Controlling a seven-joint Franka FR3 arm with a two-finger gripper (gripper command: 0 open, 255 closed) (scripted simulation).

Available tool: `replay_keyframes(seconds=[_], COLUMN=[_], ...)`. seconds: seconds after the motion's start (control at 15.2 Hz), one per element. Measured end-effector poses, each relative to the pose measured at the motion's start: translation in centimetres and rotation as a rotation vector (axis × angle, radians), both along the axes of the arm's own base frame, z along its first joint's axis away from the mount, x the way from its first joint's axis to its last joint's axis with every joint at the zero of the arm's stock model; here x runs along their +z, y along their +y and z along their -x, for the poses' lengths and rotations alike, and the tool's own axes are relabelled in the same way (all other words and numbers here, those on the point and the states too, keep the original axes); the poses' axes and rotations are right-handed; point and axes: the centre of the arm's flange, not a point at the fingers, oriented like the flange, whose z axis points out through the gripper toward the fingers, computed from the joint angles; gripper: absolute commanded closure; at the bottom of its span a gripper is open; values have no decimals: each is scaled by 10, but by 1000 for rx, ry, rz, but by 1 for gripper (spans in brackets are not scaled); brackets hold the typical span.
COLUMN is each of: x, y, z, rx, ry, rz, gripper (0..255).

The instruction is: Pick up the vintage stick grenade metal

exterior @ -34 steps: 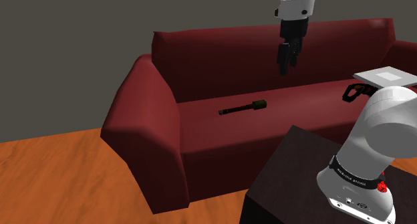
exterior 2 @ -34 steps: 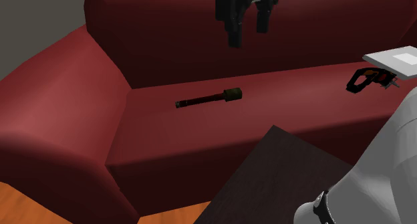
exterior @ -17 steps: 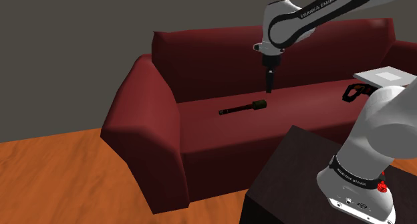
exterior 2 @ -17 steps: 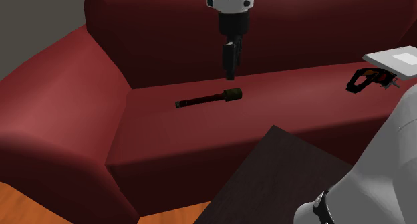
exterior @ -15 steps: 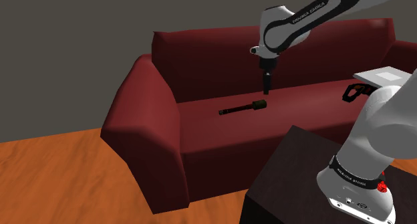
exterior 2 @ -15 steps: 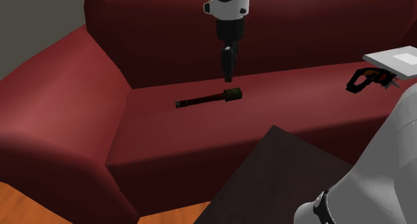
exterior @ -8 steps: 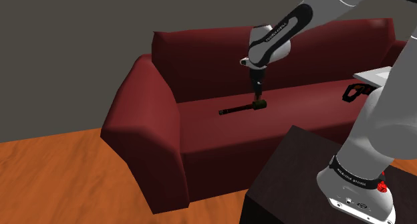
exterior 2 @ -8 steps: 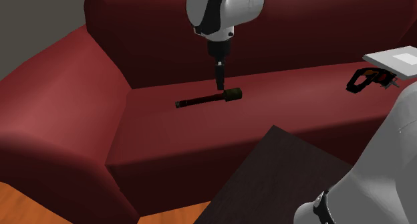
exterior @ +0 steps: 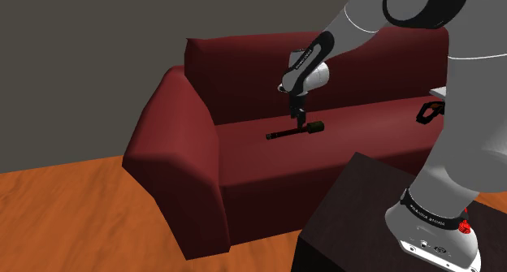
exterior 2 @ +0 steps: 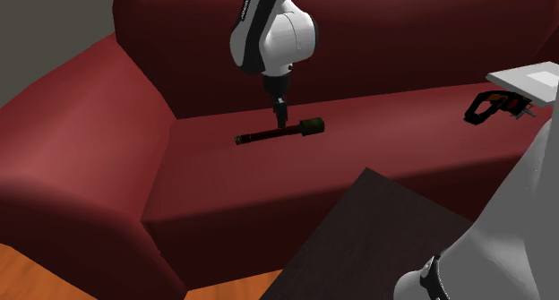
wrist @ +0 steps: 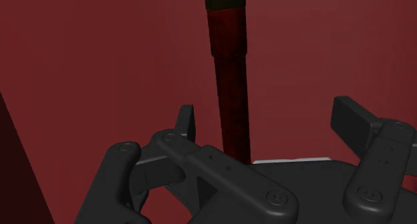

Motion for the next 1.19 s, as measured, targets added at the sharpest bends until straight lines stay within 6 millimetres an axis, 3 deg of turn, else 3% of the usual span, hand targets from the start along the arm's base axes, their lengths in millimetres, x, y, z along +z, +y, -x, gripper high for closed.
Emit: replay_keyframes(seconds=[0.2, 0.59, 0.66, 1.19], x=[-21, -54, -55, -56], y=[-2, -4, -4, -4], z=[-12, -14, -14, -14], rx=[43, 49, 49, 49], ry=[-2, -2, -2, -4], rz=[-3, -3, -3, -3], gripper=[0, 0, 255, 255])
